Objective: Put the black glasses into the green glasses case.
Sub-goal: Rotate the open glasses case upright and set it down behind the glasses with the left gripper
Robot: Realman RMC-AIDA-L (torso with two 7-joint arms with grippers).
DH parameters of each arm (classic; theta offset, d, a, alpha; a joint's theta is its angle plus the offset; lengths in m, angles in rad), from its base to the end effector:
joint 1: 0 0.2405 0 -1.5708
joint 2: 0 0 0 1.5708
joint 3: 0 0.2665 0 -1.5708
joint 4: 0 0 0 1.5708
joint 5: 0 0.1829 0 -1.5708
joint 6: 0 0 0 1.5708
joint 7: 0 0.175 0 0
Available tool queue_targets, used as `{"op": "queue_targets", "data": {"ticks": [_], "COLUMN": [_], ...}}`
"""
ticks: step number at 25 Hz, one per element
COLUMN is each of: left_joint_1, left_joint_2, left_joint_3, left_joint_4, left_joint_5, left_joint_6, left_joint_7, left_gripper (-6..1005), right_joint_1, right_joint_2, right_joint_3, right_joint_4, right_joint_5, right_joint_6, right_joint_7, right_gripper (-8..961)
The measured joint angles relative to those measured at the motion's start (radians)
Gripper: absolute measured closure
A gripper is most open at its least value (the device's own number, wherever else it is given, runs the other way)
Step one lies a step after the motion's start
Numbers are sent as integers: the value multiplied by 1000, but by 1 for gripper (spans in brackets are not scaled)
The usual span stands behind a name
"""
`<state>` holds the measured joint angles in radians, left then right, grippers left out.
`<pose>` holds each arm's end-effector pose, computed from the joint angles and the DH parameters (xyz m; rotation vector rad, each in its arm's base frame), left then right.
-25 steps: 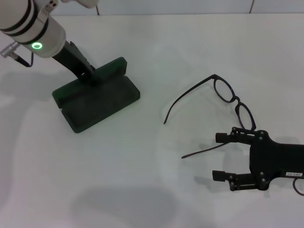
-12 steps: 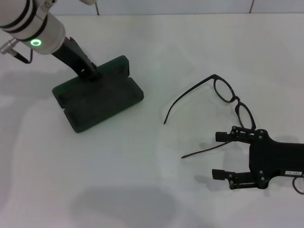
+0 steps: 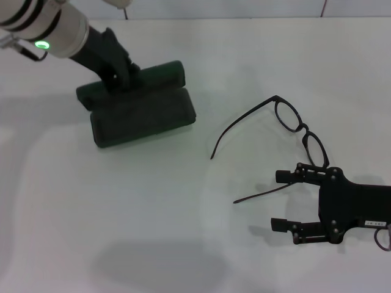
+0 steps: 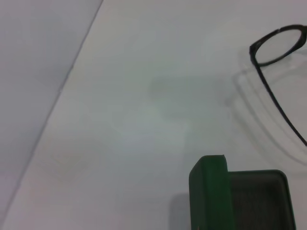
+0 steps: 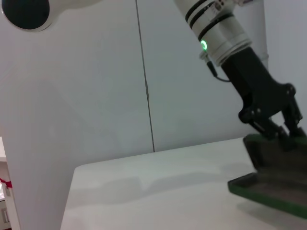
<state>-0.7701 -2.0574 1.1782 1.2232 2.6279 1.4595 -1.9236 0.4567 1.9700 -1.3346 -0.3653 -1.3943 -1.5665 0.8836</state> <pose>-0.1826 0.4010 -0.0059 -2.7009 -0.1208 0.4943 0.2442 0.2671 -0.0595 -2.8674 0.1980 0.8700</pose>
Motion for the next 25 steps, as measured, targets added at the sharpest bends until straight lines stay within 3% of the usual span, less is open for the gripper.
{"op": "queue_targets", "data": {"ticks": [5, 13, 18, 25], "left_joint_1": [-23, -36, -32, -35], "left_joint_2": [-2, -30, -32, -33], "left_joint_3": [36, 109, 171, 174], "left_joint_4": [-4, -30, -36, -36], "left_joint_5": [5, 3, 0, -34], "left_joint_6": [-6, -47, -50, -50], "left_joint_7": [49, 47, 16, -22], "left_gripper": [792, 793, 793, 793], "right_joint_1": [-7, -20, -28, -27], "right_joint_2": [3, 4, 6, 6], "right_joint_3": [0, 0, 0, 0], "right_joint_4": [0, 0, -1, 0], "right_joint_5": [0, 0, 0, 0], "right_joint_6": [-3, -7, -9, -10], "right_joint_7": [0, -1, -2, -4], "right_gripper": [113, 113, 113, 113]}}
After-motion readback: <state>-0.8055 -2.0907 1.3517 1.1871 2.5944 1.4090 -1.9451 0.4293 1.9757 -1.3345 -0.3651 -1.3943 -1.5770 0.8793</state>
